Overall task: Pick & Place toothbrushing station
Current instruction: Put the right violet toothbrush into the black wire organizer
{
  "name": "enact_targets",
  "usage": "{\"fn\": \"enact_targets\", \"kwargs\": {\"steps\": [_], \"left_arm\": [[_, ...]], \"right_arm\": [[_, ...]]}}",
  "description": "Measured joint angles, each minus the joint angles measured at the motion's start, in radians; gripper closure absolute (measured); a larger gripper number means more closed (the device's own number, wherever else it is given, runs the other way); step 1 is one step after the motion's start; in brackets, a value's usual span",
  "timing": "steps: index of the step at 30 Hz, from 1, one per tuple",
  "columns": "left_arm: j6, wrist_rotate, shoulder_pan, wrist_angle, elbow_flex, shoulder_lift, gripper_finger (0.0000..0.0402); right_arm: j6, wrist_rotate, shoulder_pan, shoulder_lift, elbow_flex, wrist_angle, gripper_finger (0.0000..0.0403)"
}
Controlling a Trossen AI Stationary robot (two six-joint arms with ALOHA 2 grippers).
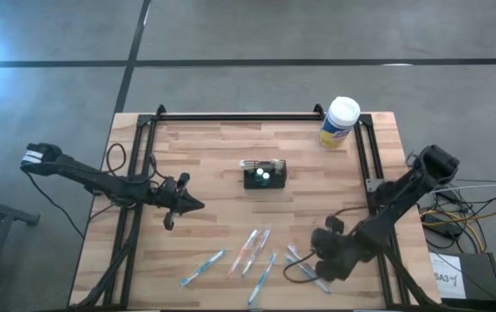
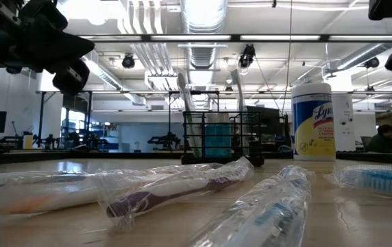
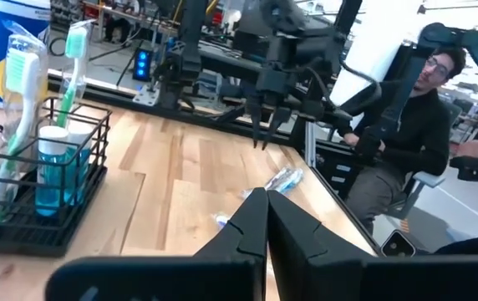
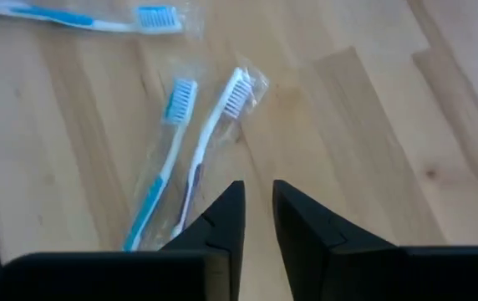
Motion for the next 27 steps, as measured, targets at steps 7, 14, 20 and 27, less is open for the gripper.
{"fn": "enact_targets", "kwargs": {"steps": [7, 14, 20, 27], "left_arm": [[-0.018, 0.000, 0.000, 0.000, 0.000, 0.000, 0.0391], [-0.044, 0.002, 0.001, 0.000, 0.000, -0.001, 0.0391], [0.000, 0.018, 0.001, -0.052, 0.018, -0.004, 0.0397], [0.041, 0.006, 0.004, -0.273, 0.107, -0.008, 0.0395]], "right_arm": [[-0.008, -0.009, -0.001, 0.194, 0.246, -0.158, 0.0273], [0.071, -0.044, -0.013, 0.330, 0.397, -0.352, 0.0220], [0.071, -0.161, -0.036, 0.365, 0.399, -0.327, 0.0225], [0.059, -0.174, -0.051, 0.370, 0.395, -0.303, 0.0238]]}}
